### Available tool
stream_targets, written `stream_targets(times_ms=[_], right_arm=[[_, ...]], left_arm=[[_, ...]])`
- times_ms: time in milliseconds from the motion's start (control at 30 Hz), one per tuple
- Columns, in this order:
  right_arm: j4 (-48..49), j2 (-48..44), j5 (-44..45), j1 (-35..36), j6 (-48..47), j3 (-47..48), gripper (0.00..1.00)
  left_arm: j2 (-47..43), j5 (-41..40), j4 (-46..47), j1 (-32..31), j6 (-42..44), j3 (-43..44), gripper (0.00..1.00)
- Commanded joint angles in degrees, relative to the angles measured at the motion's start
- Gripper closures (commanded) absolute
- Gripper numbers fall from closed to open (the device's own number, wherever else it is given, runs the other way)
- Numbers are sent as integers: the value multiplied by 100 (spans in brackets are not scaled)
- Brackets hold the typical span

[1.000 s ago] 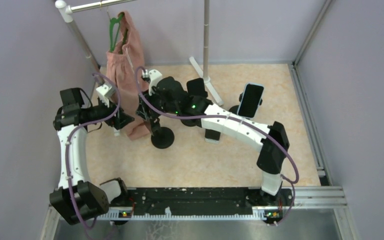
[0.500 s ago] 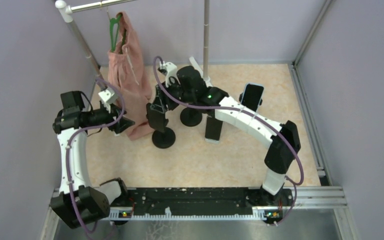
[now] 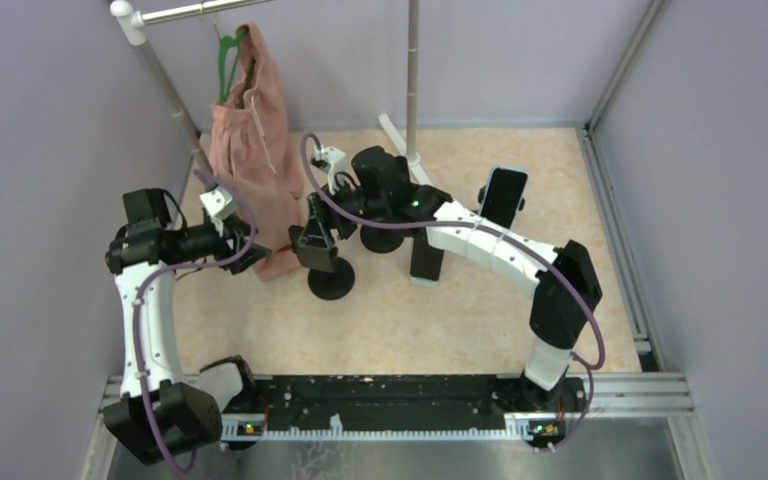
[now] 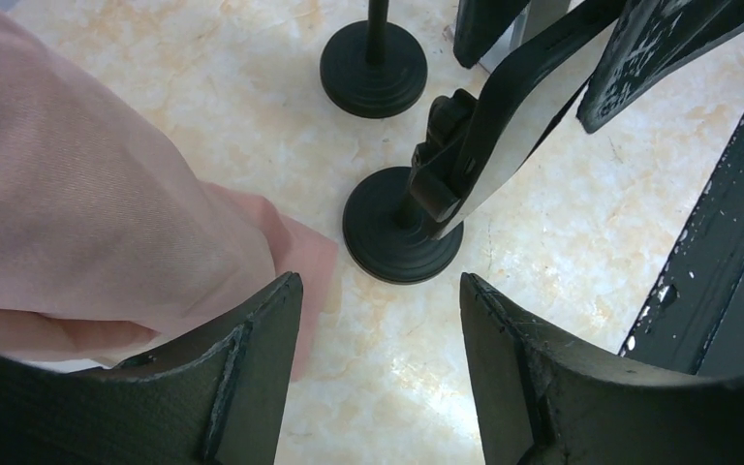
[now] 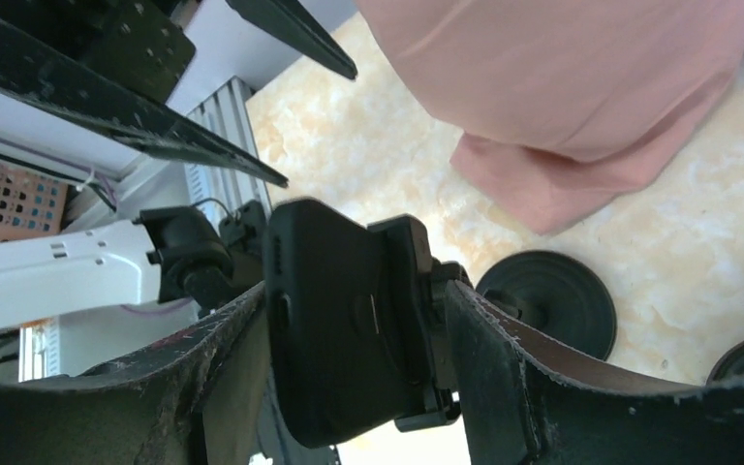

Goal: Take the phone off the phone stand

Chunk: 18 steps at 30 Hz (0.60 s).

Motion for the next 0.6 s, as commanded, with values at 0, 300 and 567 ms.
stream_targets(times_ms=[0,300,567], right_arm=[[256,-477,-199,-7,-234,-344,36],[403,-311,148,90,-248,-331,68],[992,-388,-698,-317,618,-98,100]], left_arm=[[36,257,-341,8,493,-8,33],[-264,520,-657,-165,1366,-416,33],[-532,405,-140,-489,1592,-806,29]])
